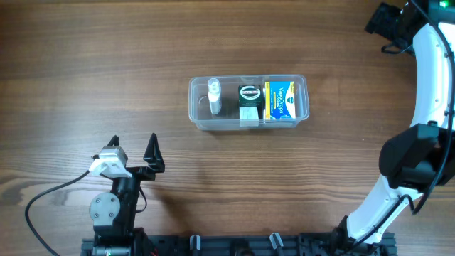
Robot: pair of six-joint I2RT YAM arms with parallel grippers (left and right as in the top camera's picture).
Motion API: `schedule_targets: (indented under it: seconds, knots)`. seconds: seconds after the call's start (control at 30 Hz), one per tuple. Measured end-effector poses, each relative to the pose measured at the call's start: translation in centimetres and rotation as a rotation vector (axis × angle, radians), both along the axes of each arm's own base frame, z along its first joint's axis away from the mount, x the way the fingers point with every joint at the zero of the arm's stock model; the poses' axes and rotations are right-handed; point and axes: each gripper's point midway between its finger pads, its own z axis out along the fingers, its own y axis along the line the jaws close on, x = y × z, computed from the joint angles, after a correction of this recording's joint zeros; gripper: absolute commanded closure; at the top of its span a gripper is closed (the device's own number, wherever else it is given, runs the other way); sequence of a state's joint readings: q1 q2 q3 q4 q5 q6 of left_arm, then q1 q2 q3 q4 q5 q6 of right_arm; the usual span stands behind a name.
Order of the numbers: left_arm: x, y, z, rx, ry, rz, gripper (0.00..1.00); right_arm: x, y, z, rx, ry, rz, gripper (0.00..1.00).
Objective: Pack container
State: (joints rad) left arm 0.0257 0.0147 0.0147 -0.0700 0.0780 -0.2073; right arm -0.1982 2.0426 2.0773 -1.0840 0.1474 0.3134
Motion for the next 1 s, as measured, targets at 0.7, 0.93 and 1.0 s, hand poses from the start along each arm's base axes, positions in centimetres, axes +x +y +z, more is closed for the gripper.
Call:
schedule_targets:
  seconds: [0.7, 0.93, 1.0]
  knots:
    - [0.01, 0.02, -0.03, 0.0, -0.002, 0.001, 0.0, 0.0, 0.0, 0.0, 0.0, 0.0, 0.0, 0.0]
    - [0.01, 0.02, -0.03, 0.0, -0.002, 0.001, 0.0, 0.0, 0.0, 0.0, 0.0, 0.0, 0.0, 0.0]
    - [0.01, 0.02, -0.03, 0.0, -0.002, 0.001, 0.0, 0.0, 0.0, 0.0, 0.0, 0.0, 0.0, 0.0]
